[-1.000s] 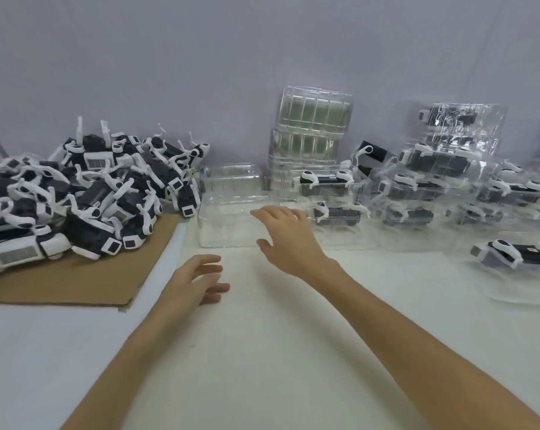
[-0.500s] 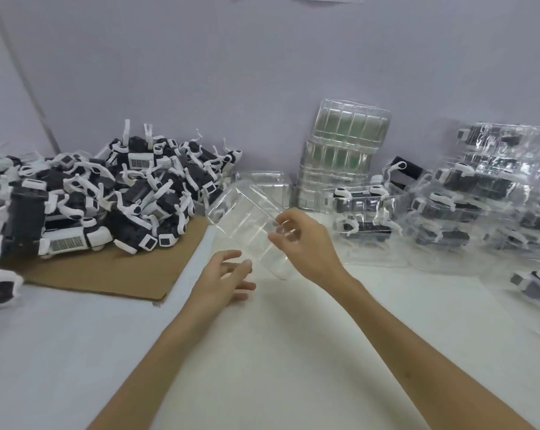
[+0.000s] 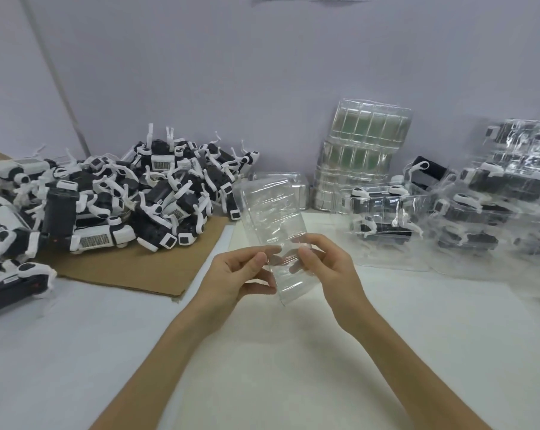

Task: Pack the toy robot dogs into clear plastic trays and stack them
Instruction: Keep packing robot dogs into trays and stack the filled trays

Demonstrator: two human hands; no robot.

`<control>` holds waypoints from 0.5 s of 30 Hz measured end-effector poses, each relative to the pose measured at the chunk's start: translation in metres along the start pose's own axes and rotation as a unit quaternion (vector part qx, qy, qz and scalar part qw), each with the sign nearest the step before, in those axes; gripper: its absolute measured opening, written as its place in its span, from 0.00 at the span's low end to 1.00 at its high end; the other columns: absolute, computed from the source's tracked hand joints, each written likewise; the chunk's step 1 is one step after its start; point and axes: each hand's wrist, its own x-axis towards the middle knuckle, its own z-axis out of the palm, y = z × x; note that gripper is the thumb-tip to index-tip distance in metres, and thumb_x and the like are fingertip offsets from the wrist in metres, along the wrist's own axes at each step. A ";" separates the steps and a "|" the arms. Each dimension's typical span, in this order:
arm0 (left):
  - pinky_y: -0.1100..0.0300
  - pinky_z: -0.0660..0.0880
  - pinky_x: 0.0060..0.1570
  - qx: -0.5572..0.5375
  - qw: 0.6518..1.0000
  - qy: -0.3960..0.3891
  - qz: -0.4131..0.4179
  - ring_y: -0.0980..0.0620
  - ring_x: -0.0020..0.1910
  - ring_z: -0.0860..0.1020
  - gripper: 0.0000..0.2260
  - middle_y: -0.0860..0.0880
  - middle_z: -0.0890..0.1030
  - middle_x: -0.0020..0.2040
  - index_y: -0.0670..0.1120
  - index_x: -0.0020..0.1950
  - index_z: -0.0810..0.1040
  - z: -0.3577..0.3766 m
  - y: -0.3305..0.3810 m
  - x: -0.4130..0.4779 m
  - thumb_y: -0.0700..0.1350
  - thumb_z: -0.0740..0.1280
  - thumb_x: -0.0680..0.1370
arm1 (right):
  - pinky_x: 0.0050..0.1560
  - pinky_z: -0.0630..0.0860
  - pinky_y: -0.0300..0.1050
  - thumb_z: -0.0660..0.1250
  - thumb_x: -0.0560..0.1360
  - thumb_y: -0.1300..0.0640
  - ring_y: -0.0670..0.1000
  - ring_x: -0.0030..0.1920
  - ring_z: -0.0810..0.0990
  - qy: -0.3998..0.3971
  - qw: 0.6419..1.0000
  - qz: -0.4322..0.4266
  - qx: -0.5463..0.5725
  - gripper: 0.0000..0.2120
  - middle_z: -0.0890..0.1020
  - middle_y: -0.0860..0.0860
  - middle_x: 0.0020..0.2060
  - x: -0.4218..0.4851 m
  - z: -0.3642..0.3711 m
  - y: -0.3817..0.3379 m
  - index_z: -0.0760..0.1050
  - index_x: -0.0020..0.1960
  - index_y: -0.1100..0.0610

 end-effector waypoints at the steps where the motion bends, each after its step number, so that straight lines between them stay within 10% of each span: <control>1: 0.57 0.81 0.40 -0.004 1.000 -0.002 -0.002 0.50 0.37 0.80 0.11 0.41 0.84 0.52 0.47 0.53 0.87 0.000 0.001 0.000 0.47 0.68 0.74 | 0.45 0.75 0.33 0.65 0.79 0.53 0.46 0.39 0.81 0.002 1.000 0.002 0.005 0.10 0.86 0.47 0.39 0.000 0.001 0.000 0.78 0.57 0.55; 15: 0.56 0.81 0.39 -0.006 1.000 -0.004 -0.004 0.50 0.37 0.81 0.11 0.40 0.83 0.50 0.45 0.52 0.87 -0.003 0.001 0.001 0.45 0.67 0.75 | 0.45 0.77 0.36 0.64 0.80 0.57 0.48 0.40 0.81 0.007 0.999 0.019 0.035 0.09 0.85 0.49 0.40 -0.001 0.002 0.002 0.78 0.58 0.57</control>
